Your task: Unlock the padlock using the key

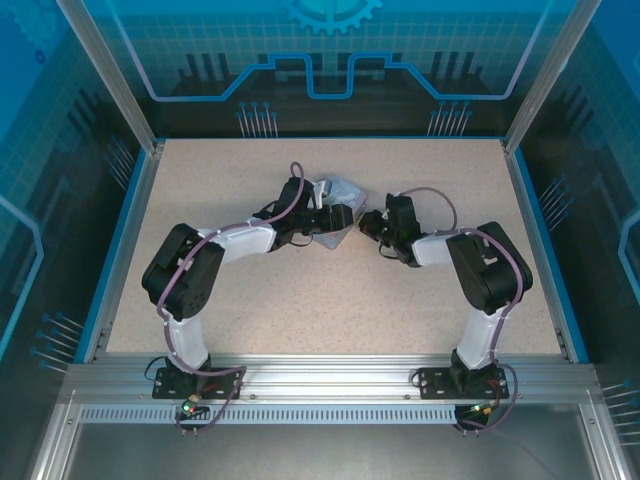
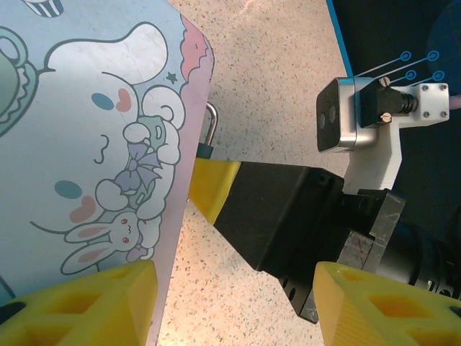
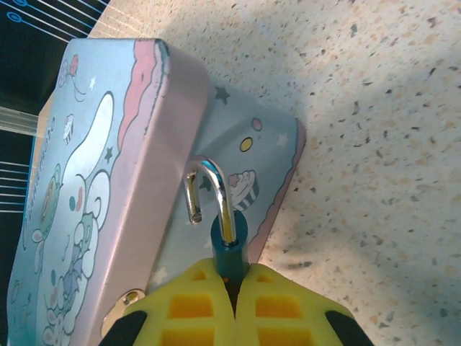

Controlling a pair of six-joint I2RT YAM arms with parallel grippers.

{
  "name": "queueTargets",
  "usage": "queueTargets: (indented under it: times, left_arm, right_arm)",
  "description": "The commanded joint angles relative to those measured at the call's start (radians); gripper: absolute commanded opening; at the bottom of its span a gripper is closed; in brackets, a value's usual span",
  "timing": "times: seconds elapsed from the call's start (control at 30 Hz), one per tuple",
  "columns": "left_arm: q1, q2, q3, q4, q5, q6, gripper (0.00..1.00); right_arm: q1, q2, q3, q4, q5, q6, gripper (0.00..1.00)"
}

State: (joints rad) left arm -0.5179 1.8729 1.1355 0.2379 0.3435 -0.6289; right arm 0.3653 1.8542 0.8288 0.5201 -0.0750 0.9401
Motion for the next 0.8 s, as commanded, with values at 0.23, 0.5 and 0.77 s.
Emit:
queueTargets:
  times: [0.23, 0.5, 0.77]
  left_arm:
    - [0.055, -0.053, -0.116, -0.163, -0.014, 0.013, 0.61]
    - [0.124, -0.148, -0.165, -0.165, 0.018, 0.019, 0.63]
    - [0.149, -0.348, -0.213, -0.133, 0.031, 0.04, 0.7]
  right_arm:
    - [-0.02, -0.262, -0.081, -0.287, -0.008, -0.202, 0.0]
    - [0.005, -0.484, -0.108, -0.633, -0.22, -0.234, 0.0]
    - [0.171, -0.55, -0.152, -0.72, -0.293, -0.119, 0.01]
